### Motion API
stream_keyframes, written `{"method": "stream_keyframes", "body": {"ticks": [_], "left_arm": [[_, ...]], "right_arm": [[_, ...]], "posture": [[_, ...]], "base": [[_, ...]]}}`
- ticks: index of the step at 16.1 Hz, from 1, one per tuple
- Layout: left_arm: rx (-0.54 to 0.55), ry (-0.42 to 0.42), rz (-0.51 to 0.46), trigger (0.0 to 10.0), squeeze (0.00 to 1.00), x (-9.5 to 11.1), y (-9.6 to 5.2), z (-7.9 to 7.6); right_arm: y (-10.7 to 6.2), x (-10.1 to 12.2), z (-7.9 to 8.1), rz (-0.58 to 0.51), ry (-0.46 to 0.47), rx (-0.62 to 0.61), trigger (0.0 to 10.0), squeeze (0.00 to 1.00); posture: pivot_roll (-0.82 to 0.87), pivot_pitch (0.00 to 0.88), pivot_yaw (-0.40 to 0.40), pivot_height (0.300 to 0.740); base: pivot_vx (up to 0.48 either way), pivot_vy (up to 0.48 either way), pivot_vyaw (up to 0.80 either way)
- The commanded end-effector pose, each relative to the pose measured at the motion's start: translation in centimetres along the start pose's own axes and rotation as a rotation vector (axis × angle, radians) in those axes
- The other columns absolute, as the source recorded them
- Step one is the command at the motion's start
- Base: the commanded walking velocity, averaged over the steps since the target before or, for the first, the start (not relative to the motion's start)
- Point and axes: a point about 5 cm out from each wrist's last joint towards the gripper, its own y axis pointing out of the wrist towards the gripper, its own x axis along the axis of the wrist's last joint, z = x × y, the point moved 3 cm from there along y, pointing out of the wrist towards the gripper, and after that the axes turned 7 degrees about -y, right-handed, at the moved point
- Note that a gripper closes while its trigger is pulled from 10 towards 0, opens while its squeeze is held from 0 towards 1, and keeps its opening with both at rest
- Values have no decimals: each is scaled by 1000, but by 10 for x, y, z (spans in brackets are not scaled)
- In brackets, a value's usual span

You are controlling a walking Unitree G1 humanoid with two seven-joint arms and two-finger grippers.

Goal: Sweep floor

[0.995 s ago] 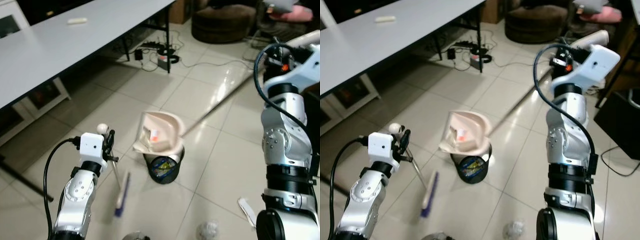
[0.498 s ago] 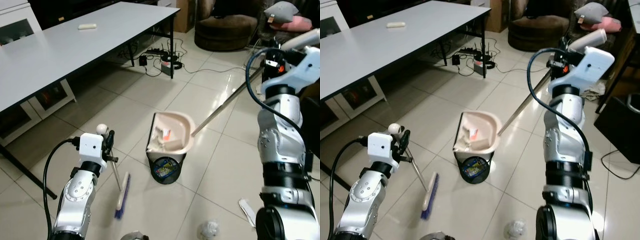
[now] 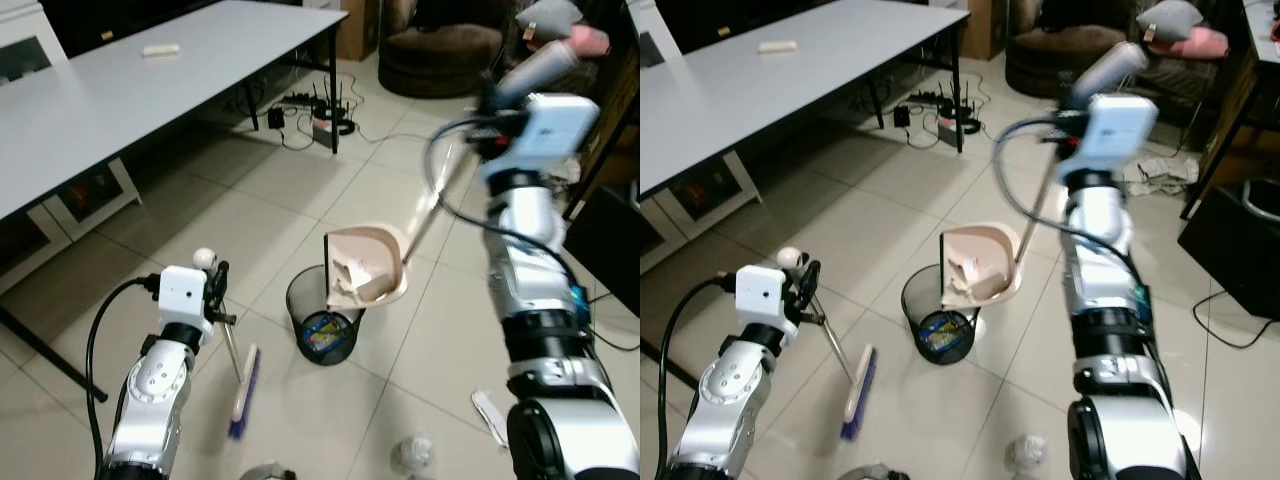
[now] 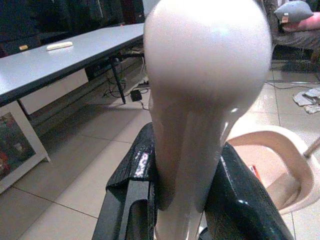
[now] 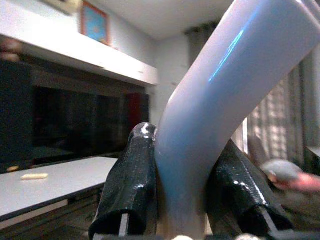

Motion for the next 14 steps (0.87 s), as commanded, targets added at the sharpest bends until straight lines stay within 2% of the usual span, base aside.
{"method": "stream_keyframes", "body": {"ticks": [1,3,4,7,9,13,14], "left_arm": [[-8,32,-22,10000,0,6,1,2],[-13,34,-21,10000,0,6,1,1],[-14,35,-20,10000,0,6,1,0],[-23,39,-18,10000,0,6,1,-2],[-27,40,-17,10000,0,6,1,-3],[-31,40,-18,10000,0,6,2,-4],[-33,41,-18,10000,0,7,2,-5]], "right_arm": [[10,29,23,-154,-35,102,10000,0],[4,32,46,-194,-64,202,10000,0],[2,32,50,-199,-72,221,10000,0],[-8,33,77,-226,-65,334,10000,0],[-23,33,104,-246,-116,482,10000,0],[-39,36,128,-295,-207,633,10000,0],[-42,39,132,-333,-272,661,10000,0]], "posture": [[19,10,67,740],[17,5,69,740],[17,5,70,740],[17,0,71,740],[16,0,71,740],[13,0,73,740],[12,0,73,740]], "base": [[0,0,0],[0,0,0],[0,0,0],[0,0,0],[0,0,0],[0,0,0],[0,0,0]]}}
